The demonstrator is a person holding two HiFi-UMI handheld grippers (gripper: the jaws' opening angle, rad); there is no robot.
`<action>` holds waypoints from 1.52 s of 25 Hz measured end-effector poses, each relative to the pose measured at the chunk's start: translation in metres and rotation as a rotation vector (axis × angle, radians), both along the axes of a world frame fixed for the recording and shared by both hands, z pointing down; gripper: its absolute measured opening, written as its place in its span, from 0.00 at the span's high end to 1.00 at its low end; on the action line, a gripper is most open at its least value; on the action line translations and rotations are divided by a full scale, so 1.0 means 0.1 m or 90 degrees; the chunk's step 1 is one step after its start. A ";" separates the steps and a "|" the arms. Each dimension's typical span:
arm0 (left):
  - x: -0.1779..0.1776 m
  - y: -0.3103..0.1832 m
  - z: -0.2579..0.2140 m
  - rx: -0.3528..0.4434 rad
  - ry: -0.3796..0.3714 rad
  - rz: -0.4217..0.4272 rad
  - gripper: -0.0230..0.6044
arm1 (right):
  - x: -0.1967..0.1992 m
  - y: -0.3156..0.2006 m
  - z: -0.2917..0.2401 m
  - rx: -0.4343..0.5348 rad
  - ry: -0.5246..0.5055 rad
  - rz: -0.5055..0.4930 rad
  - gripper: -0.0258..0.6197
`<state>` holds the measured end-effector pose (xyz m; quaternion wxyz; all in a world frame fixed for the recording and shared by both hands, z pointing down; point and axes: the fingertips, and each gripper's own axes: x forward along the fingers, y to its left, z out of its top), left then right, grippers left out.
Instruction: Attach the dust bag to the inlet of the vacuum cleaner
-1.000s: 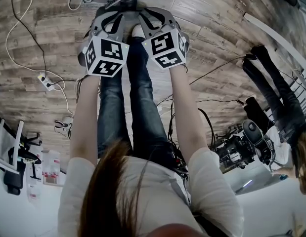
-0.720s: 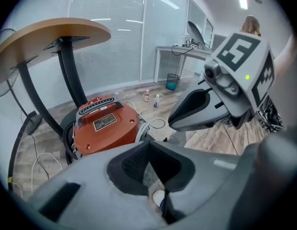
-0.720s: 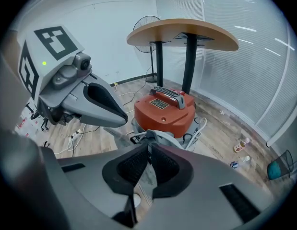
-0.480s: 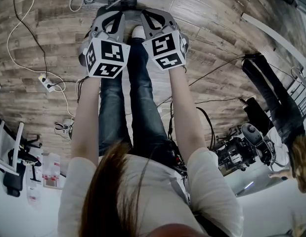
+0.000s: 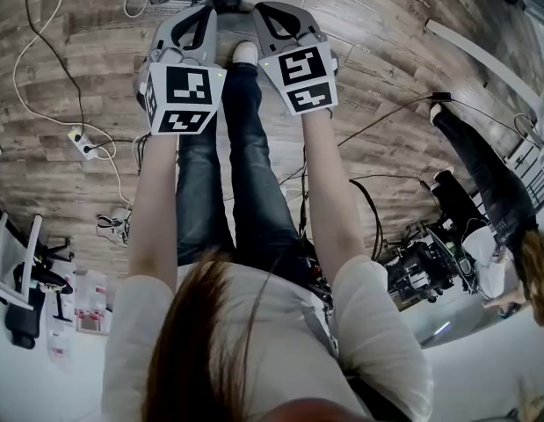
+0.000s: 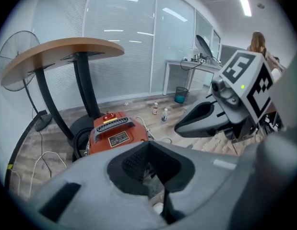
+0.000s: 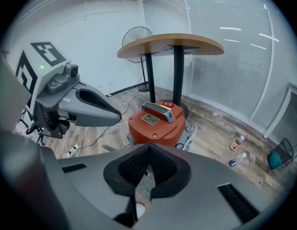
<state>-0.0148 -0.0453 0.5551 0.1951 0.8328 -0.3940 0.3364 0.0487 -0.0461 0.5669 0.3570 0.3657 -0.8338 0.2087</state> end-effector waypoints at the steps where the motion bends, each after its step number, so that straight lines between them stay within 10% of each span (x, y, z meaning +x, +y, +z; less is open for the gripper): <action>1: -0.01 -0.03 -0.06 0.007 0.004 -0.008 0.94 | 0.01 -0.03 -0.06 0.005 -0.010 0.009 0.96; 38: -0.41 -0.55 -2.41 0.187 0.097 -0.151 0.94 | 0.33 -0.56 -2.68 0.178 -0.099 0.091 0.96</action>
